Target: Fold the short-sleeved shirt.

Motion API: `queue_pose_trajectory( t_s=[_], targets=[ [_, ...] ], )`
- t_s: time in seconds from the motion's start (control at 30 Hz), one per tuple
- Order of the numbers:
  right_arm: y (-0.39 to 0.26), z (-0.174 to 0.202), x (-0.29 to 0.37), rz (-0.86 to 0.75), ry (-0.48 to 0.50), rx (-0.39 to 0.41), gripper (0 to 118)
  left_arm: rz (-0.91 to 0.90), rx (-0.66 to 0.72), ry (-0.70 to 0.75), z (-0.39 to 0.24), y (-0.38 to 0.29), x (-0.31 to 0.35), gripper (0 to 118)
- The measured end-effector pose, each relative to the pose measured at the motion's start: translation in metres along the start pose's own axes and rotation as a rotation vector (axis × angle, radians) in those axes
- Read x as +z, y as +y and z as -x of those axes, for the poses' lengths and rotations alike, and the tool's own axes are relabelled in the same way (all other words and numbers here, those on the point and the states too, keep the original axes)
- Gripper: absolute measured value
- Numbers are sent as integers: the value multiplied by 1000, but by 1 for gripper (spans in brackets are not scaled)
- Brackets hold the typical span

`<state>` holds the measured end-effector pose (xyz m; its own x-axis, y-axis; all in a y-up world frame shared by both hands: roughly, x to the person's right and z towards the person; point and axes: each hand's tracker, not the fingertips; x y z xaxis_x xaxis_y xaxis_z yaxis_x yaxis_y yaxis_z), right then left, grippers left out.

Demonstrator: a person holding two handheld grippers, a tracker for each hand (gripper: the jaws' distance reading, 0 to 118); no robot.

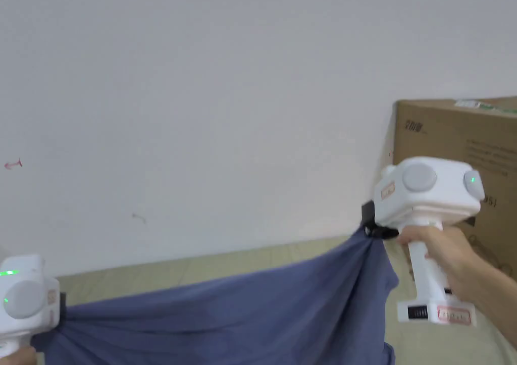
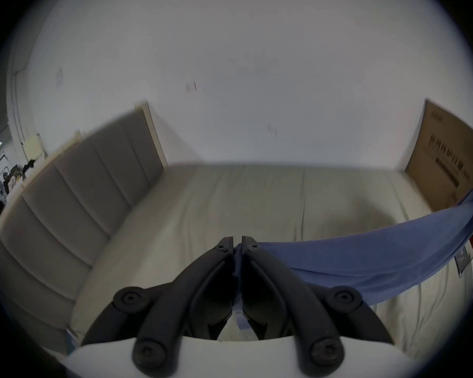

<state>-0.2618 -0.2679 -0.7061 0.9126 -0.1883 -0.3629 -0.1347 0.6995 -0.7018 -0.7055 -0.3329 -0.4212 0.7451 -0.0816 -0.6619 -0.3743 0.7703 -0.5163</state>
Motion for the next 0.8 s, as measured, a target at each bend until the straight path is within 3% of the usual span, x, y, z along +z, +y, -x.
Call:
queue_pose_trajectory(
  t_s=[0.13,0.3,0.37,0.4,0.57,0.7,0.8],
  targets=[
    [-81,-21,-56,158,-10,-30,5,153,-18,-6,-5,-65,-31,4],
    [-160,-48,-47,226,-5,-36,5,197,-29,-12,19,-119,-9,4],
    [-201,-56,-13,228,57,-21,5,200,25,-43,36,-134,19,4],
    [-216,-60,-2,250,25,-23,5,194,18,-45,41,-144,33,4],
    [-302,-79,89,257,91,-116,5,175,-85,-32,61,-211,118,4],
    [-367,-78,163,292,67,-3,5,201,-104,-26,81,-266,177,4],
    [-410,-85,207,321,58,-24,5,211,-100,-18,99,-310,216,4]
  ],
)
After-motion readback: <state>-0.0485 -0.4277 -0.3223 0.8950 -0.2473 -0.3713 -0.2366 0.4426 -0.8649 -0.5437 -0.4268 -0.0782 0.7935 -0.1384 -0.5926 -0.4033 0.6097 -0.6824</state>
